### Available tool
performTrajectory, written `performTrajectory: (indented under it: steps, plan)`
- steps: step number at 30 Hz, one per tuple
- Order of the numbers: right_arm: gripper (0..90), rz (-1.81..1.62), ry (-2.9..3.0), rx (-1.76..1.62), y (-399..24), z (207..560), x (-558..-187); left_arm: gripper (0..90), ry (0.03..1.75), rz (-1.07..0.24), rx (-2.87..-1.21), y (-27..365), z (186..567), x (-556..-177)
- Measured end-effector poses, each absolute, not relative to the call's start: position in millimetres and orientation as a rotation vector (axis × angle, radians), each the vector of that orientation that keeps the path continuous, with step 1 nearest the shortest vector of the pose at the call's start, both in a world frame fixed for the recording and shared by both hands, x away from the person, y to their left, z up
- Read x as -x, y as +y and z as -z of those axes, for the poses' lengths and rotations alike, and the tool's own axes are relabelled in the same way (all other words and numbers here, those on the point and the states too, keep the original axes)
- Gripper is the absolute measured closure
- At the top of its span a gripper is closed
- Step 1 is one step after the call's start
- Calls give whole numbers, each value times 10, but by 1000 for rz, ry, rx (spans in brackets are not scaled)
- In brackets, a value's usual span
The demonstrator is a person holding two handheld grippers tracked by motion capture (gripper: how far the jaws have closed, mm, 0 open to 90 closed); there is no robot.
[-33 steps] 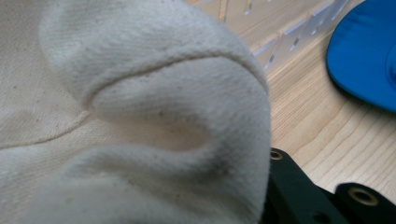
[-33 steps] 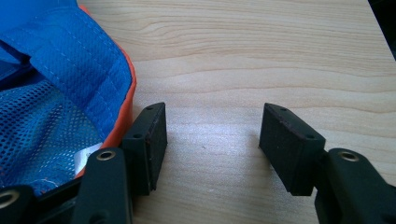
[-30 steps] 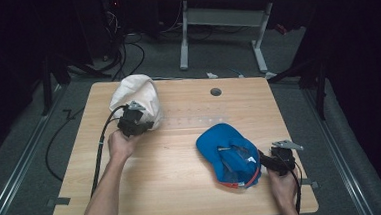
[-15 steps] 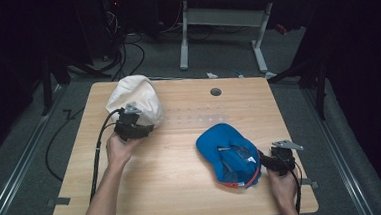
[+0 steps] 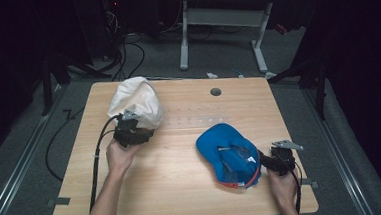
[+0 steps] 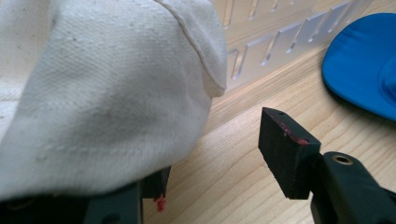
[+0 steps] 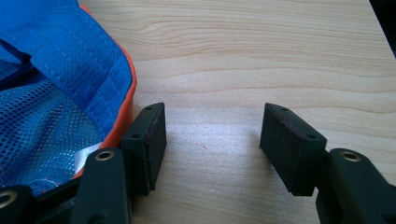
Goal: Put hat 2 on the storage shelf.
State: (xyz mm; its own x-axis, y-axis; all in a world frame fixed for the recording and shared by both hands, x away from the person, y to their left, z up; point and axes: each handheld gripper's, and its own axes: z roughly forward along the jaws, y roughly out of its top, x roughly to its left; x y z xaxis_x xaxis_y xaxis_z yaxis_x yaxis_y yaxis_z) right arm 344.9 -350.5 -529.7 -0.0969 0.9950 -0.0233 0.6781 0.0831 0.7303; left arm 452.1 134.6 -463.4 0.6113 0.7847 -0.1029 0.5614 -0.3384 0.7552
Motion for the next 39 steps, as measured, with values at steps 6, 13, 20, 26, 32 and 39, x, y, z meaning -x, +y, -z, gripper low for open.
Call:
performTrajectory:
  steps: [6,13,20,26,32,39]
  plan:
    - [405,-774,1833,-1650,-3503,5297,-3449,451,1065,-358,-2019,1382,4648,-4395]
    - [403,-776,1832,-1650,-3501,5298,-3451,436,1062,-368,-1996,1446,4709,-4164]
    - [400,-776,1833,-1651,-3501,5298,-3452,409,1080,-409,-1958,1505,4835,-3913]
    - [400,-778,1834,-1649,-3503,5298,-3453,389,1129,-457,-1930,1553,5022,-3777]
    - [399,-779,1836,-1648,-3504,5298,-3454,363,1156,-523,-1941,1570,5142,-3703]
    - [395,-790,1839,-1646,-3510,5299,-3456,349,1179,-561,-1980,1537,5294,-3697]
